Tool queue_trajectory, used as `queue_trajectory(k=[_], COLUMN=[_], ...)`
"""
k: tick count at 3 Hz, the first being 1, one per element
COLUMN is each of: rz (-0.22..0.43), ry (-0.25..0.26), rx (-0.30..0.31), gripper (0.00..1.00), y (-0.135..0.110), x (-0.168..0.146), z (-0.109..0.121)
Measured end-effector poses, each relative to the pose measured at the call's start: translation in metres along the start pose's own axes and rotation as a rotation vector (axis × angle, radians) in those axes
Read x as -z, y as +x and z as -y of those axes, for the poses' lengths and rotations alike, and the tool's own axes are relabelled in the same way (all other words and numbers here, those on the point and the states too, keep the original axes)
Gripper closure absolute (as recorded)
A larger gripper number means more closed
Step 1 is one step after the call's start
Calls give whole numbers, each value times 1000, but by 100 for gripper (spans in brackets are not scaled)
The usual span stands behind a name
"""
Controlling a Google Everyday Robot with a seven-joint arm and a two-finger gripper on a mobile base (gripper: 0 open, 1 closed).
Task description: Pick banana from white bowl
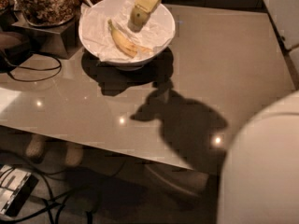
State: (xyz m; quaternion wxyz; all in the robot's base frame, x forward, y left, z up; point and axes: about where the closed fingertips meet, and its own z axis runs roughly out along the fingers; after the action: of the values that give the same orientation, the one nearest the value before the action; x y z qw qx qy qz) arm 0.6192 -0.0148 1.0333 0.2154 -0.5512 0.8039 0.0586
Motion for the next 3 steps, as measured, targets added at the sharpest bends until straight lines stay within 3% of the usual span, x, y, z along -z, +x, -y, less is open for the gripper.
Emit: queue_trajectory(k=[2, 3], rz=[43, 34], ry=[-7, -9], rx=[-119, -156], gripper=[0, 0], y=[-31, -41], x=[-22, -43], z=[39, 50])
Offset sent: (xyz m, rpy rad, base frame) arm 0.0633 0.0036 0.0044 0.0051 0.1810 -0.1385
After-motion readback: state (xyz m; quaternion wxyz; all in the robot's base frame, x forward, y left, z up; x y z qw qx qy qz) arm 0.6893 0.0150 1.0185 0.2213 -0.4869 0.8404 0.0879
